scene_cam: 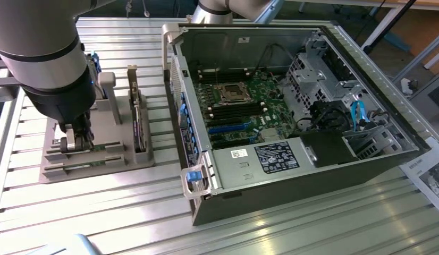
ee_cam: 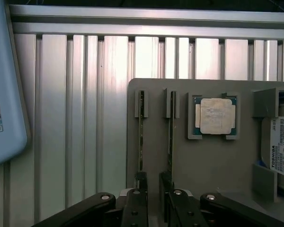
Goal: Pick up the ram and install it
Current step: 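Pick up the ram and move it above insertion slot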
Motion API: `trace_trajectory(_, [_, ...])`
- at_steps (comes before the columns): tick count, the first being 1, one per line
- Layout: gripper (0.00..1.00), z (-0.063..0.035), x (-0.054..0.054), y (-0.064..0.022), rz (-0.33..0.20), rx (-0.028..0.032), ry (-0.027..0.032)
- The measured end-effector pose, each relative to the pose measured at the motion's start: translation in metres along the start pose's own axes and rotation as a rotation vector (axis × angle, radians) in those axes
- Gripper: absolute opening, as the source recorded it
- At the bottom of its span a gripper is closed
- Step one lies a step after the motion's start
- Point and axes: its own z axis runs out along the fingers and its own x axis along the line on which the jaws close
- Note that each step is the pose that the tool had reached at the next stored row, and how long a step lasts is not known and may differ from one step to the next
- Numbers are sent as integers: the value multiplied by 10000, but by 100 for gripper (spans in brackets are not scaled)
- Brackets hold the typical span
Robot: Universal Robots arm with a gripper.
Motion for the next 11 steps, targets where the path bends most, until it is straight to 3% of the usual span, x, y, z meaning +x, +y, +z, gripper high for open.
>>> trace_trajectory(2, [25, 1, 0, 0, 0, 1, -1])
trace_trajectory(6, [25, 5, 0, -1, -2, 80, 9])
trace_trajectory(11, [25, 12, 2, 0, -2, 84, 9])
